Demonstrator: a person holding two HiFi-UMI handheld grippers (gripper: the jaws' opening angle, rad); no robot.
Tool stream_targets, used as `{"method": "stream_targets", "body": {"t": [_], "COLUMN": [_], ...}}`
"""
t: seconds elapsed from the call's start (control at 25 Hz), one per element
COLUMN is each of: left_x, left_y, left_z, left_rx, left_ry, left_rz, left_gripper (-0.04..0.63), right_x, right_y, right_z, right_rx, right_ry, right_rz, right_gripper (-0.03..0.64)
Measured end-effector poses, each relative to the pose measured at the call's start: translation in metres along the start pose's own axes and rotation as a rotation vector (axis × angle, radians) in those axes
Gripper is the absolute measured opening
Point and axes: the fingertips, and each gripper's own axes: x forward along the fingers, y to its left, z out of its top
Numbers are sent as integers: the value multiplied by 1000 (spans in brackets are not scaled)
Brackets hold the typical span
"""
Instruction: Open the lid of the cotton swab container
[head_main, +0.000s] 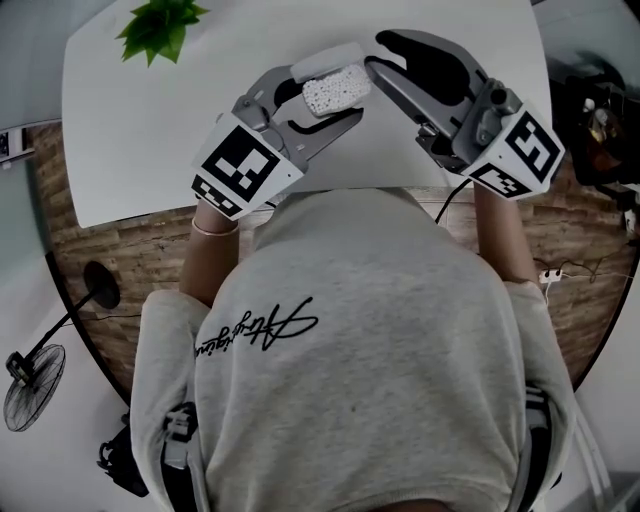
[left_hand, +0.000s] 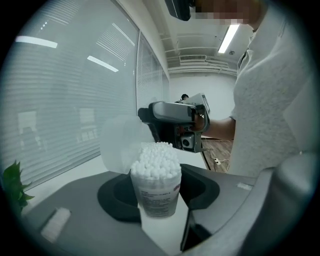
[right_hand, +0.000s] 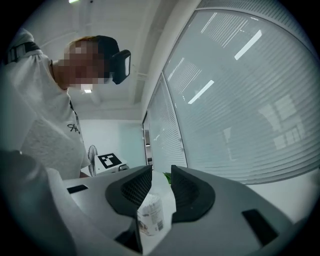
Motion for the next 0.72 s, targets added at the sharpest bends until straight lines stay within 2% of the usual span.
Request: {"method": "stream_targets", "body": {"t": [0.2, 0.36, 0.56, 0.72], "left_x": [-16, -26, -42, -53], "left_y": [15, 21, 32, 37], "left_z": [11, 9, 16, 17], "left_rx": [-45, -47, -70, -74], "left_ry": [-80, -76, -140, -153], "left_rz": [76, 118, 193, 247], "left_gripper": [202, 202, 204, 204], "right_x": [-8, -10, -12, -16], "right_y": [-8, -11, -13, -14], "right_z": [-2, -8, -18, -27], "right_rx": [-6, -11, -37, -35], "right_ry": [-7, 1, 32, 51], "right_rz": [-43, -68, -101, -124], "right_gripper": [107, 107, 106, 84]}}
